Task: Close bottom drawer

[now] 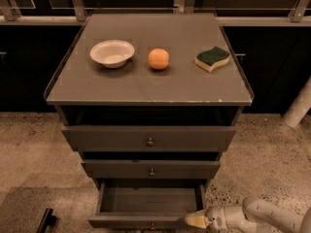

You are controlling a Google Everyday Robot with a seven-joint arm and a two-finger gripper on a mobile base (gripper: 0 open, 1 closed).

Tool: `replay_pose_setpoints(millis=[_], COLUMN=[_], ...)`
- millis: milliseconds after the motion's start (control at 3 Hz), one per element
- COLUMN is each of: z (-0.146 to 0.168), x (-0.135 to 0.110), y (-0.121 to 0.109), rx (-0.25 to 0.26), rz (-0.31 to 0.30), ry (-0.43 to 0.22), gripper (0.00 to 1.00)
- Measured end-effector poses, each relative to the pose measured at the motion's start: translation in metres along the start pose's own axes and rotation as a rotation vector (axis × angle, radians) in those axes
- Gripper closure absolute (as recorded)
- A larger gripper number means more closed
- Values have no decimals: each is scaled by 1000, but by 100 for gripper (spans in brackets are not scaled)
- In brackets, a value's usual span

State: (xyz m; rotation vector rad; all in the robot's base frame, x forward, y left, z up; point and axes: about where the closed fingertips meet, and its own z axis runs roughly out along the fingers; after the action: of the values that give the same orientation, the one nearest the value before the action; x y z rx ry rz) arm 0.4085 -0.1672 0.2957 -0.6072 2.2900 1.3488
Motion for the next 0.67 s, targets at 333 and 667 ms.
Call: replay_pose_setpoints(millis=[333,667], z=[10,18], x=[20,40], y=[-26,-53], rx=[-9,-25], rz=[28,69], ry=[12,12], gripper=[100,100])
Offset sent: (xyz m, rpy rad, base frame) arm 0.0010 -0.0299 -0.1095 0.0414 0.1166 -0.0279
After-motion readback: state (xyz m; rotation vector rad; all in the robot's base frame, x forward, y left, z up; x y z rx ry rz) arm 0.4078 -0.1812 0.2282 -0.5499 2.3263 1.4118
